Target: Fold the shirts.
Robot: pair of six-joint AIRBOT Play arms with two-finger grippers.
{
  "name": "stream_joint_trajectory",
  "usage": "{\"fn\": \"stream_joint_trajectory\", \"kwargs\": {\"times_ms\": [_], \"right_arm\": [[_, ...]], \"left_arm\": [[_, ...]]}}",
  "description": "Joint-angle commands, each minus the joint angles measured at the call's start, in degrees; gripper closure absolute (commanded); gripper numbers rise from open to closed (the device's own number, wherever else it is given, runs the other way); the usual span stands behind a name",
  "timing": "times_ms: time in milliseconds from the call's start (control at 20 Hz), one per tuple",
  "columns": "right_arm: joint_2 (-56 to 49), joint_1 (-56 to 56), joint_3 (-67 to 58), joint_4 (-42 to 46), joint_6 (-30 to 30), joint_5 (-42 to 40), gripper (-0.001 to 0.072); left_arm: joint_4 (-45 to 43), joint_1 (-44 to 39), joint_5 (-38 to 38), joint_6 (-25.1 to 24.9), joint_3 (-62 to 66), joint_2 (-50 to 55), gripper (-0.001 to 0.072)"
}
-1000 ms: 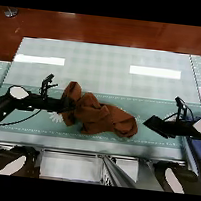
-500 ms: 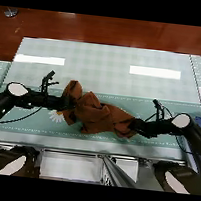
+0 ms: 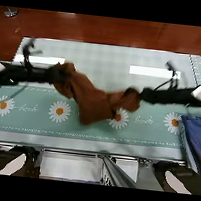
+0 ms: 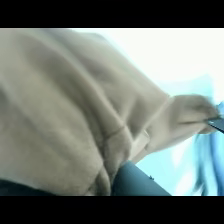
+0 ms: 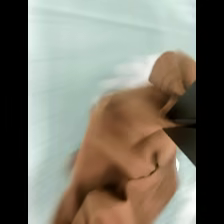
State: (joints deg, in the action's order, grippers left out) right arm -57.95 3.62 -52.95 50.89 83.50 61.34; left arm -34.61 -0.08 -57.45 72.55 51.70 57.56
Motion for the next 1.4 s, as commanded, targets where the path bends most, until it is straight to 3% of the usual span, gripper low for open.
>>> {"fn": "stream_joint_trajectory", "kwargs": {"times_ms": [0,100,250,550,650,850,1000,1150,1350], "right_arm": [[0.87,-7.02,-24.57,1.75,0.04,5.07,0.0689],[1.81,-8.26,-38.84,2.95,-0.35,10.45,0.0689],[6.95,-8.26,-51.36,5.35,-0.52,13.29,0.0689],[22.18,-8.26,-53.7,15.8,0.26,19.87,0.0689],[24.7,-8.26,-53.7,17.2,1.29,24.46,0.0689],[25.68,-8.26,-52.7,17.14,2.91,34.1,0.0689],[26.32,-8.26,-41.94,16.81,3.96,42.42,0.0689],[28.2,-8.26,-23.63,16.68,3.93,35.52,0.0689],[24.98,-8.26,-1.2,16.98,3.28,13.99,0.0689]], "left_arm": [[2.01,4.22,-0.26,2.73,18.43,-0.81,0.0674],[-0.61,6.29,-7.48,3.78,29.73,-0.83,0.0674],[-11.56,8.55,-20.48,7.26,44.13,-1.9,0.0674],[-27.56,8.61,-27.65,9.81,48.28,-15.1,0.0674],[-27.39,8.61,-29.49,11.19,43.8,-19.85,0.0674],[-26.97,8.61,-30.88,11.87,22.03,-29.97,0.0674],[-26.25,8.61,-30.8,12.39,3.93,-33.22,0.0674],[-20.0,8.31,-23.21,10.6,-10.64,-32.39,0.0674],[-18.27,6.05,-4.76,10.19,-19.34,-24.13,0.0674]]}}
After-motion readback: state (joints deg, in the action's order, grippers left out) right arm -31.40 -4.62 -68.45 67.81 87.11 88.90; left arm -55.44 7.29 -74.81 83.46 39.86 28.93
